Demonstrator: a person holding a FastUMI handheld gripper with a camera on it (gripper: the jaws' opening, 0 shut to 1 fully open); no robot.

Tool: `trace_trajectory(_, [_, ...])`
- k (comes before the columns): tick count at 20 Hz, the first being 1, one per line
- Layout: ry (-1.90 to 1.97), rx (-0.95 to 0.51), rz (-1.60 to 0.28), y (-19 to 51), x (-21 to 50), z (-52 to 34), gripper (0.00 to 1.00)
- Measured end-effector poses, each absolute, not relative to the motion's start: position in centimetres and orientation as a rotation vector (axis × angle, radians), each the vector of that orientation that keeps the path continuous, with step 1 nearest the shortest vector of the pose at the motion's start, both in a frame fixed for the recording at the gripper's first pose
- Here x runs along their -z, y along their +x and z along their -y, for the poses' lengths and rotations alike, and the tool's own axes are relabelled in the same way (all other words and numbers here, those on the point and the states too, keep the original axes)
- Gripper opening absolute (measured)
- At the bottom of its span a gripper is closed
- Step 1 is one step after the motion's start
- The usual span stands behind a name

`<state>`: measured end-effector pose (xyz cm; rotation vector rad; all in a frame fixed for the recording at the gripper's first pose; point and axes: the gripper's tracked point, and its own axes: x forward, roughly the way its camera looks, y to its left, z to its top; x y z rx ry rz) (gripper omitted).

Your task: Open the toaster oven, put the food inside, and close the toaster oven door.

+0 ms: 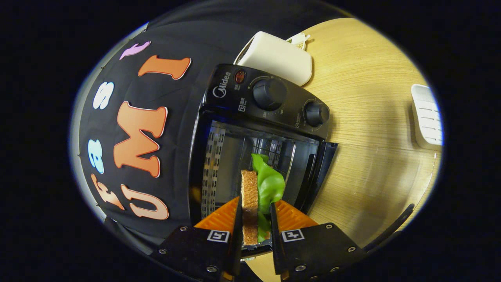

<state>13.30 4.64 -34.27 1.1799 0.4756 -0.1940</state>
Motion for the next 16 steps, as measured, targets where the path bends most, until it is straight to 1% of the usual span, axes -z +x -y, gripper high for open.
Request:
trace_trajectory(2, [1.179,0.221,-0.479,13.7,34.6,-4.9,0.38])
trace_trajectory(3, [1.187,0.235,-0.483,13.8,34.6,-5.0,0.42])
trace_trajectory(6, [1.162,0.263,-0.532,13.8,35.9,-5.8,0.47])
trace_trajectory(7, [1.15,0.27,-0.542,13.8,36.2,-5.9,0.52])
trace_trajectory(8, [1.139,0.266,-0.566,13.6,36.5,-6.3,0.54])
trace_trajectory(9, [1.126,0.267,-0.588,13.4,37.1,-6.5,0.63])
trace_trajectory(10, [1.115,0.271,-0.6,13.0,37.2,-6.6,0.65])
trace_trajectory(12, [1.079,0.275,-0.619,12.3,37.4,-6.7,0.77])
trace_trajectory(13, [1.056,0.27,-0.635,11.6,37.3,-6.7,0.89])
trace_trajectory(14, [1.028,0.25,-0.659,10.8,37.4,-7.1,0.96])
trace_trajectory(15, [0.988,0.229,-0.671,9.8,37.1,-7.2,0.98])
trace_trajectory(16, [0.937,0.211,-0.681,8.6,36.9,-7.2,0.98])
